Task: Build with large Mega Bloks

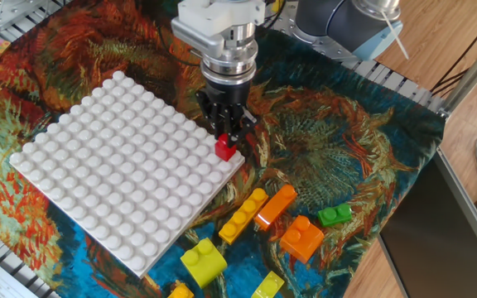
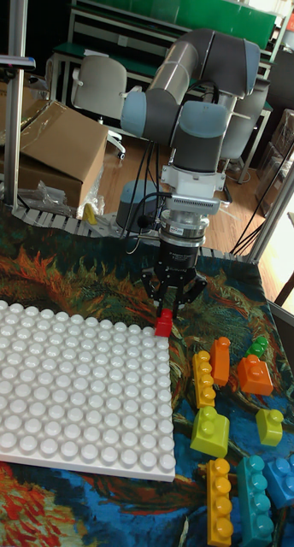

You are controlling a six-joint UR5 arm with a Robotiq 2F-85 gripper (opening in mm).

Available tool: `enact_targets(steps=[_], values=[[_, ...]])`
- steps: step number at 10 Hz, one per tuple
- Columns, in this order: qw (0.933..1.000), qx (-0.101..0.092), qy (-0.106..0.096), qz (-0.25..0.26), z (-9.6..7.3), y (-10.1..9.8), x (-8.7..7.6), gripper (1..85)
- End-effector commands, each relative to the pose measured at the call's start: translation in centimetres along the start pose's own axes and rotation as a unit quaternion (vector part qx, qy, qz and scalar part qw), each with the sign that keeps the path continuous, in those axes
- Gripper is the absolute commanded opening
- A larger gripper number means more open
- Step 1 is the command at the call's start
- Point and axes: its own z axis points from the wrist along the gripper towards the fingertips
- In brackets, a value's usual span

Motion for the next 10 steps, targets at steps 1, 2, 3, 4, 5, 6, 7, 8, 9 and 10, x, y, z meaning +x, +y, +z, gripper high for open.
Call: enact_targets(steps=[1,2,3,4,5,6,7,8,9,10], values=[[0.9998,-0.01,-0.007,0.014,0.0,0.8,0.8,1.3],[0.9998,-0.012,-0.01,0.015,0.1,0.8,0.9,1.3],[0.9997,-0.013,-0.014,0.014,0.2,0.8,0.9,1.3],[0.9997,-0.013,-0.016,0.014,0.3,0.8,0.9,1.3],[0.9996,-0.014,-0.019,0.014,0.5,0.8,1.0,1.3],[0.9998,-0.011,-0.014,0.012,0.8,0.5,1.5,1.3],[0.9998,-0.01,-0.016,0.01,1.0,0.2,1.6,1.3],[0.9998,-0.011,-0.016,0.011,1.0,0.2,1.7,1.3],[0.9997,-0.014,-0.018,0.012,1.1,0.3,1.8,1.3],[0.9996,-0.014,-0.02,0.012,1.1,0.3,1.9,1.3]])
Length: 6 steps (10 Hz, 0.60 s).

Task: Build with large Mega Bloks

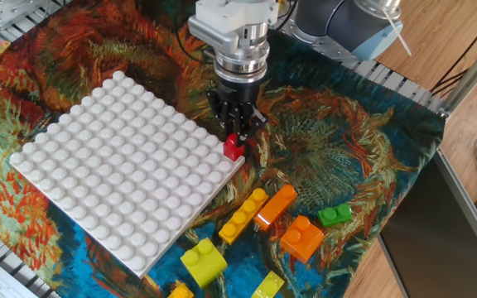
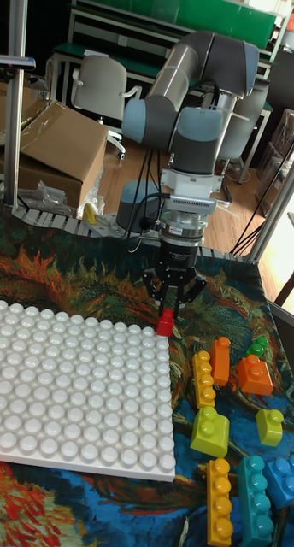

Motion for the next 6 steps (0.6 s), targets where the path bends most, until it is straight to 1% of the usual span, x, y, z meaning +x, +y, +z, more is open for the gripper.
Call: enact_targets(steps=[1,6], values=[[1.0,-0.004,-0.006,0.001,0.12,-0.15,0.37,1.3],[1.0,-0.004,-0.008,-0.001,0.38,0.15,0.41,1.3]])
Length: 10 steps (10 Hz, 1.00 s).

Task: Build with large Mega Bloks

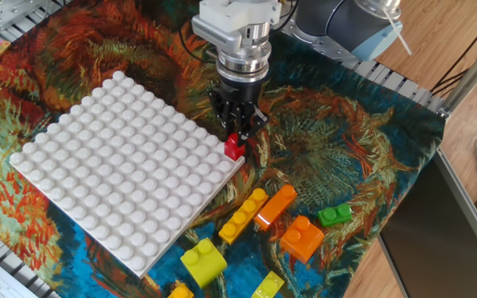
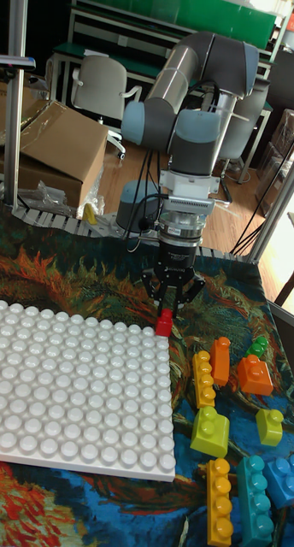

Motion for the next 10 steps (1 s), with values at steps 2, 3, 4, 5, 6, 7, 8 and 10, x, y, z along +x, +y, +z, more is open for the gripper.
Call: enact_targets(steps=[2,3,4,5,6,7,8,10], values=[[1.0,-0.002,0.0,-0.002,-0.03,0.3,0.05,1.3],[0.9999,0.003,0.005,-0.009,-0.1,0.13,0.23,1.3],[0.9999,0.002,0.007,-0.011,-0.08,0.22,0.25,1.3],[0.9999,0.0,0.007,-0.013,0.02,0.29,0.24,1.3],[0.9998,0.0,0.006,-0.018,0.18,0.28,0.17,1.3],[0.9998,-0.002,0.009,-0.02,0.23,0.44,0.23,1.3],[0.9997,-0.003,0.01,-0.023,0.23,0.52,0.24,1.3],[0.9994,-0.001,0.016,-0.03,0.34,0.56,0.27,1.3]])
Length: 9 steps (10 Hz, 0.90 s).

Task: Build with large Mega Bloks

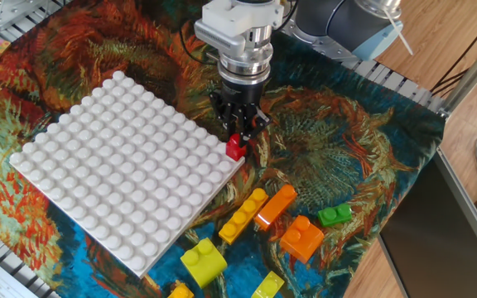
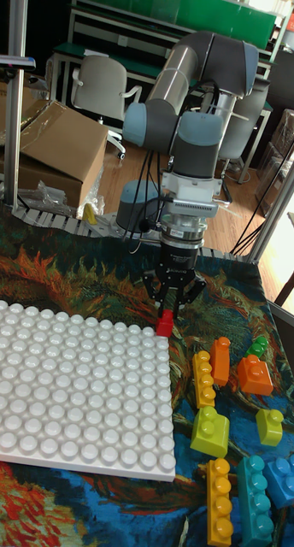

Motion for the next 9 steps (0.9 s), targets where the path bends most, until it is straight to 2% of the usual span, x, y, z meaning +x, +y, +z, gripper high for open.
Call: enact_targets(steps=[1,3,9], values=[[0.9999,-0.003,0.007,-0.008,0.04,0.26,-0.11,1.3],[0.9998,-0.004,0.012,-0.018,0.03,-0.01,-0.26,1.3],[0.9996,-0.004,0.011,-0.024,0.46,-0.11,-0.71,1.3]])
